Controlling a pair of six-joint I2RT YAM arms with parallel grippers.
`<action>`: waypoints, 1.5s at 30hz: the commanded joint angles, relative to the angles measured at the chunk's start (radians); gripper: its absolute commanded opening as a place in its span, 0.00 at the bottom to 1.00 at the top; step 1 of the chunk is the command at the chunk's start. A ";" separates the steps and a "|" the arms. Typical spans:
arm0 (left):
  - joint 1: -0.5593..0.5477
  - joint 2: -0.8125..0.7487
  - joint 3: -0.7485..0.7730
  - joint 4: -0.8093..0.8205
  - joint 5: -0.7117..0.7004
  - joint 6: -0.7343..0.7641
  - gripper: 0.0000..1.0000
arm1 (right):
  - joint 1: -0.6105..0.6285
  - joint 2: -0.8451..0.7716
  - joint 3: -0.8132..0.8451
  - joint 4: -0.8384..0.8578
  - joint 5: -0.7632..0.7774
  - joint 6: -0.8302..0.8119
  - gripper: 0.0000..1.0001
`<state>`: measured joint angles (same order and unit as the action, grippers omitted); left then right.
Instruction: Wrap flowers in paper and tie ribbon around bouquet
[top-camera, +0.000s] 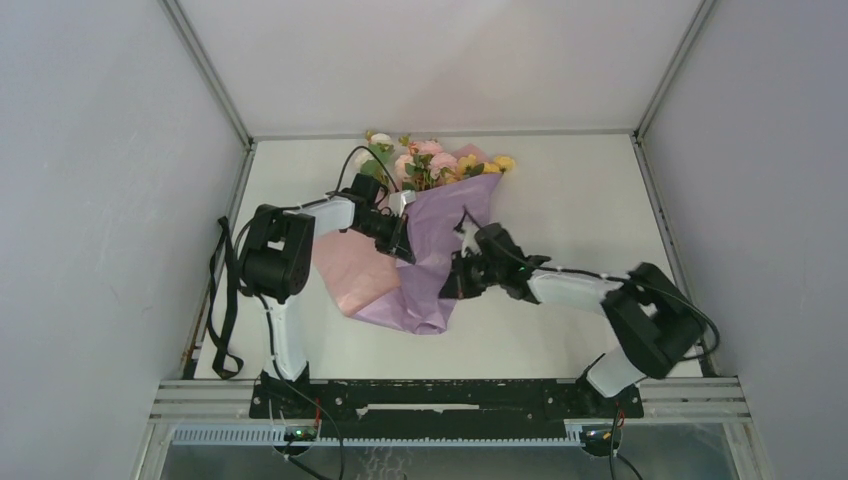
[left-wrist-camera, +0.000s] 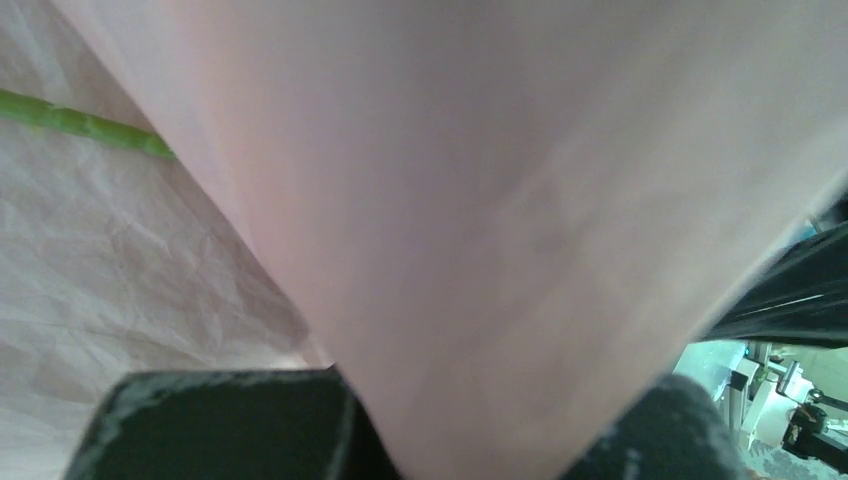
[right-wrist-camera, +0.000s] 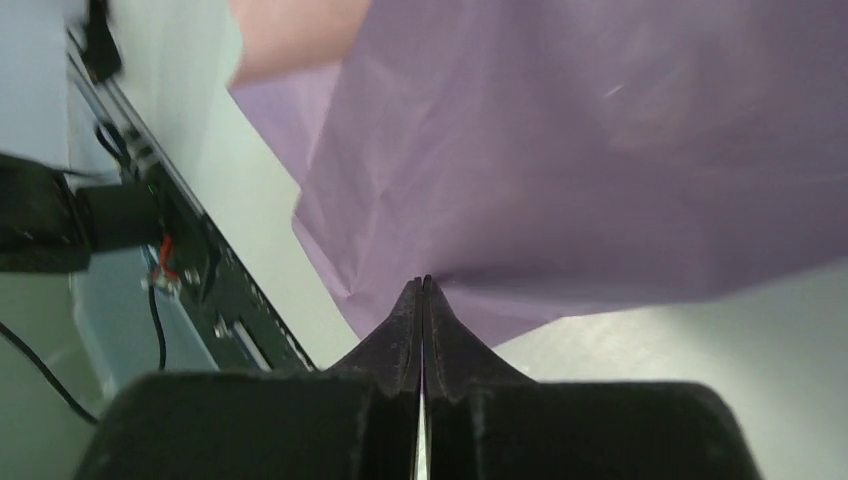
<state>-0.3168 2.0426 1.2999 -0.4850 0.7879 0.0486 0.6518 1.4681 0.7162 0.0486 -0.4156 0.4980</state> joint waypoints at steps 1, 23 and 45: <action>0.012 -0.007 0.005 0.024 0.002 -0.010 0.00 | 0.078 0.164 0.052 0.042 -0.112 0.000 0.00; 0.025 -0.028 -0.021 0.039 0.005 -0.015 0.00 | 0.193 0.149 0.254 -0.269 0.023 -0.118 0.00; 0.025 -0.018 -0.020 0.046 0.019 -0.014 0.00 | 0.249 0.062 0.230 -0.297 -0.128 -0.150 0.00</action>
<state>-0.2977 2.0426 1.2972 -0.4717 0.7898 0.0406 0.9344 1.6344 0.8597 -0.2764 -0.4442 0.3931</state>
